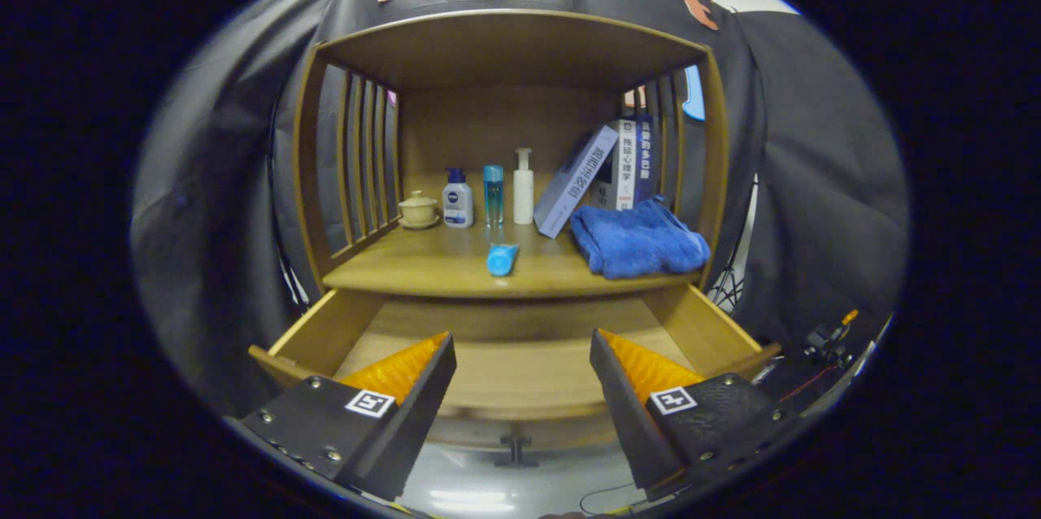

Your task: Pull open the drawer, take out the items inside it, and place them on the countertop above the cabinet.

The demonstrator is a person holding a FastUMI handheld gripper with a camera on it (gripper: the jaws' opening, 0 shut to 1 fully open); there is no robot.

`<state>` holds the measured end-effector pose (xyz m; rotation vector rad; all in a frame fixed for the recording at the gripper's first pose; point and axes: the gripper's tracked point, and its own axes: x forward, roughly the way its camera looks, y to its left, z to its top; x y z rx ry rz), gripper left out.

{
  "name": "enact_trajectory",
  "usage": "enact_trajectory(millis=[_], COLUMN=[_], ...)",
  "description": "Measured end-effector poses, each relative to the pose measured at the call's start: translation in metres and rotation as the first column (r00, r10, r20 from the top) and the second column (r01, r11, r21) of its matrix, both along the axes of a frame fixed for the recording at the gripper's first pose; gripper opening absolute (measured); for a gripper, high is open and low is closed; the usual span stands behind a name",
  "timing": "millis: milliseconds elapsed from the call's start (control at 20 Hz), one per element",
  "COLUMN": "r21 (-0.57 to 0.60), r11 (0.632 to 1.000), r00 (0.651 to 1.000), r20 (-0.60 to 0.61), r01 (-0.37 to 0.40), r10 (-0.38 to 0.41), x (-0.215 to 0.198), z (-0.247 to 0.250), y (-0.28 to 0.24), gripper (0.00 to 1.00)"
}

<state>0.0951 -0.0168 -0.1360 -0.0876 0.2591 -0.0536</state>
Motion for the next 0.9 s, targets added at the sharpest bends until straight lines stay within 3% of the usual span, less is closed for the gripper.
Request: enact_trajectory(millis=[400, 700, 900], r21=[-0.020, -0.053, -0.079], r11=[1.000, 0.998, 0.996], r00=[0.993, 0.982, 0.989], r20=[0.121, 0.184, 0.138], r01=[-0.008, -0.025, -0.049], r10=[0.011, 0.034, 0.060], x=[-0.072, -0.082, -0.070], z=[-0.053, -0.095, -0.134], y=[-0.007, -0.006, 0.003], gripper=[0.98, 0.98, 0.98])
